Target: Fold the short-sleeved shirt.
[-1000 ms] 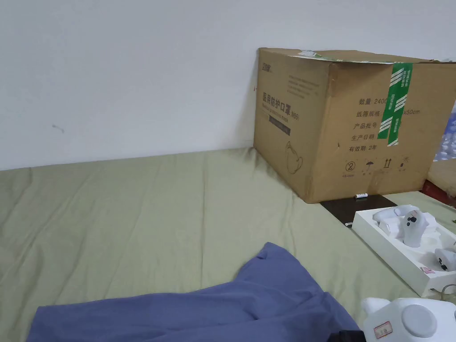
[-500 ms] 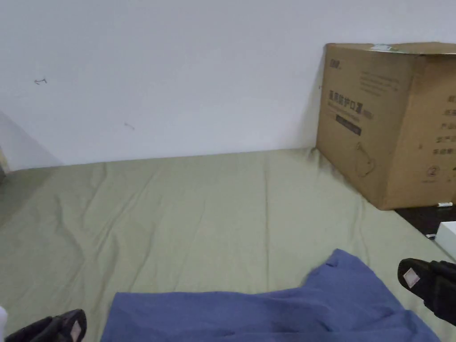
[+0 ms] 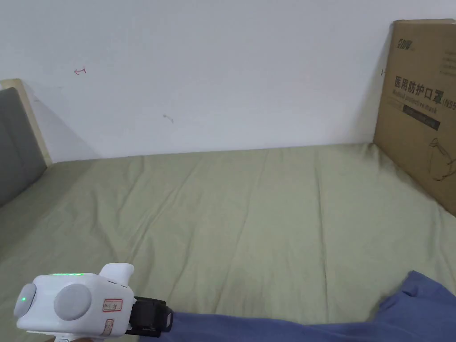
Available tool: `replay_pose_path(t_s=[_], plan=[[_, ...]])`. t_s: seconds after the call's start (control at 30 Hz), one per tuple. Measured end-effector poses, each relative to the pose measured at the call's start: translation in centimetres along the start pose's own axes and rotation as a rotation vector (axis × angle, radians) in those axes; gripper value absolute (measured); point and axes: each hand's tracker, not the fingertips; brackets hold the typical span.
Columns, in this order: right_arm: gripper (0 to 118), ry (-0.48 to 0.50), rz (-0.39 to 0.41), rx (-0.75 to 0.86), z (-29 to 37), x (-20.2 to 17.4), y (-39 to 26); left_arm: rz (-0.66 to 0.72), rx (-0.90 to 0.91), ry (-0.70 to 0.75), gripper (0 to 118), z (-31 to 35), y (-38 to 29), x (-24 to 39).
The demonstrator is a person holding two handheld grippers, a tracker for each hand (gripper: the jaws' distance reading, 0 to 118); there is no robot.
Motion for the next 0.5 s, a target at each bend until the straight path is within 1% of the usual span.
replay_pose_path(t_s=[0.03, 0.07, 0.13, 0.17, 0.2, 0.23, 0.27, 0.3, 0.33, 0.37, 0.43, 0.47, 0.5], plan=[[4, -0.007, -0.005, -0.016, -0.4, 0.4, -0.1, 0.023, 0.0, 0.005, 112, -0.8, 0.2, -0.8], [4, -0.017, -0.009, -0.029, -0.8, 1.0, -0.1, 0.058, 0.043, 0.01, 112, -1.7, 0.8, -1.3], [4, -0.032, 0.001, -0.057, -1.3, 1.7, -0.2, 0.09, -0.02, 0.059, 112, -4.0, 0.9, -1.5], [4, -0.045, 0.008, -0.069, -1.5, 2.1, -0.2, 0.074, -0.038, 0.049, 113, -5.9, 0.4, -2.3], [4, -0.063, 0.007, -0.076, -1.7, 2.6, -0.1, 0.057, -0.069, 0.05, 117, -7.2, -0.2, -2.4], [4, -0.073, 0.002, -0.081, -1.9, 3.0, -0.1, 0.022, -0.086, 0.077, 118, -8.1, -0.9, -2.1], [4, -0.081, -0.008, -0.084, -2.0, 3.3, 0.0, -0.044, -0.046, 0.072, 118, -8.2, -1.5, -1.3], [4, -0.087, -0.019, -0.086, -2.1, 3.7, 0.1, -0.092, -0.038, 0.098, 118, -8.2, -1.8, -0.4], [4, -0.091, -0.027, -0.087, -2.3, 4.0, 0.2, -0.103, -0.02, 0.138, 114, -7.9, -2.1, 0.0], [4, -0.096, -0.031, -0.087, -2.5, 4.3, 0.4, -0.08, 0.001, 0.13, 112, -7.3, -2.2, 0.4], [4, -0.109, -0.026, -0.08, -3.1, 5.0, 0.8, -0.106, 0.05, 0.162, 107, -5.8, -2.7, 1.4], [4, -0.11, -0.01, -0.07, -3.6, 5.7, 1.2, -0.143, 0.065, 0.171, 96, -5.0, -3.0, 2.2], [4, -0.101, 0.02, -0.069, -4.5, 6.6, 1.7, -0.172, 0.071, 0.172, 74, -4.5, -3.2, 2.8]])
